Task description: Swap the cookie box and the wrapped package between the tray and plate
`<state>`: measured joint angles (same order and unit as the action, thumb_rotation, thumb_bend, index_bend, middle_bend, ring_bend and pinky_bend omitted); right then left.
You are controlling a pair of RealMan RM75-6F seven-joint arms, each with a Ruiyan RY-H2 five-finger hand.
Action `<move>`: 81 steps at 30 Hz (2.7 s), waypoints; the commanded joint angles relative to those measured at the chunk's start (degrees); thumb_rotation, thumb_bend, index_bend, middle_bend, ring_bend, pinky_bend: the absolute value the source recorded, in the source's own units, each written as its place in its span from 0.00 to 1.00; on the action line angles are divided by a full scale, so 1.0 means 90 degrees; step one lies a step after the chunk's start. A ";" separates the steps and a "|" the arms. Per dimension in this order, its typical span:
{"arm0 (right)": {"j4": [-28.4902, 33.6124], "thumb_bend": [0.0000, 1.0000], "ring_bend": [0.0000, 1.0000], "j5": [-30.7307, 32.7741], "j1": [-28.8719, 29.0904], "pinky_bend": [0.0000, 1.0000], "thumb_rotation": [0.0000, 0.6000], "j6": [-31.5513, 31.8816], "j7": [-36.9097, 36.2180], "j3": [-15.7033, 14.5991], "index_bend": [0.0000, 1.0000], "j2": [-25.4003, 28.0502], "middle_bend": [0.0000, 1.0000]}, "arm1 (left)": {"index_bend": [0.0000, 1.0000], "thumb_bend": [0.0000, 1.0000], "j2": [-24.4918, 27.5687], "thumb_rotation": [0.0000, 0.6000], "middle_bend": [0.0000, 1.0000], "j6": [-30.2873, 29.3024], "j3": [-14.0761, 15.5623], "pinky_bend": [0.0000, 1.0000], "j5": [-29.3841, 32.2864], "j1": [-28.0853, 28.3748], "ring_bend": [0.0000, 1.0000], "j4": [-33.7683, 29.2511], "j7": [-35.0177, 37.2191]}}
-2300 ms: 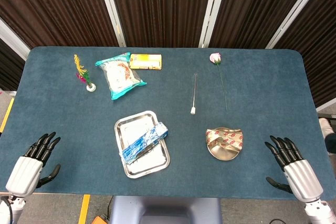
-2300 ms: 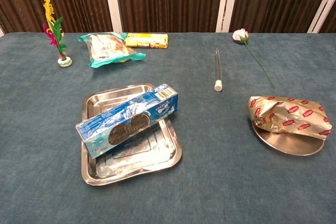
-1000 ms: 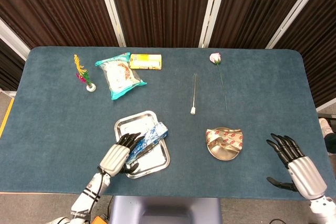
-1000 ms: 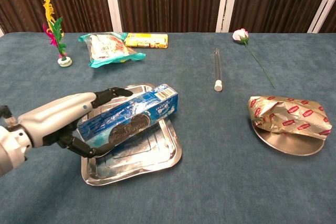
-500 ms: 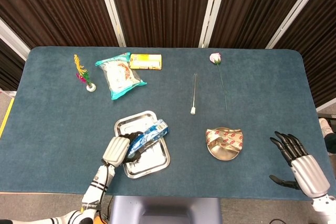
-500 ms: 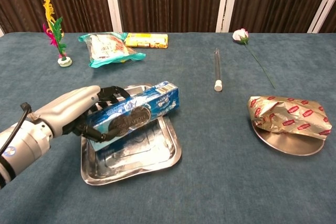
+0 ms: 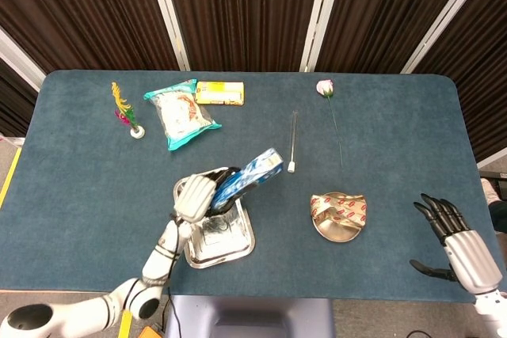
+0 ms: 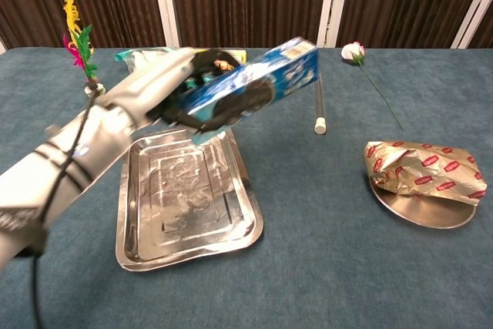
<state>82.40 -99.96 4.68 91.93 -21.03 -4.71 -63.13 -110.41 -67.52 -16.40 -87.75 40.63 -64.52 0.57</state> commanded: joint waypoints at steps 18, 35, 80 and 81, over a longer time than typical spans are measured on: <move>-0.0283 0.18 0.00 0.0733 0.0464 0.00 1.00 -0.1282 -0.0188 0.0200 0.00 -0.0111 0.00 | 0.09 0.42 -0.2178 1.00 0.06 0.2063 0.0242 0.20 -0.0421 0.3103 0.13 0.5455 0.2921; -0.0154 0.18 0.00 0.0319 0.0392 0.00 1.00 -0.1044 0.0051 0.0033 0.00 -0.0153 0.00 | 0.00 0.36 -0.0810 1.00 0.00 0.1121 0.0721 0.00 -0.0164 0.2210 0.00 0.3706 0.3309; 0.0289 0.40 0.41 0.1676 0.1495 0.62 1.00 -0.2038 0.3439 0.1008 0.78 -0.2419 0.57 | 0.00 0.37 0.3846 1.00 0.00 -0.1323 0.2093 0.01 -0.0200 -0.1956 0.00 -0.1285 0.1961; 0.0438 0.40 0.41 0.1511 0.1456 0.62 1.00 -0.1903 0.3390 0.0949 0.78 -0.2333 0.57 | 0.00 0.37 0.3865 1.00 0.00 -0.1370 0.2087 0.01 -0.0210 -0.1992 0.00 -0.1302 0.1952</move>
<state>83.31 -83.12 18.86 71.81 10.77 4.98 -86.10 -75.83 -79.42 2.49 -89.50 23.05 -76.04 18.11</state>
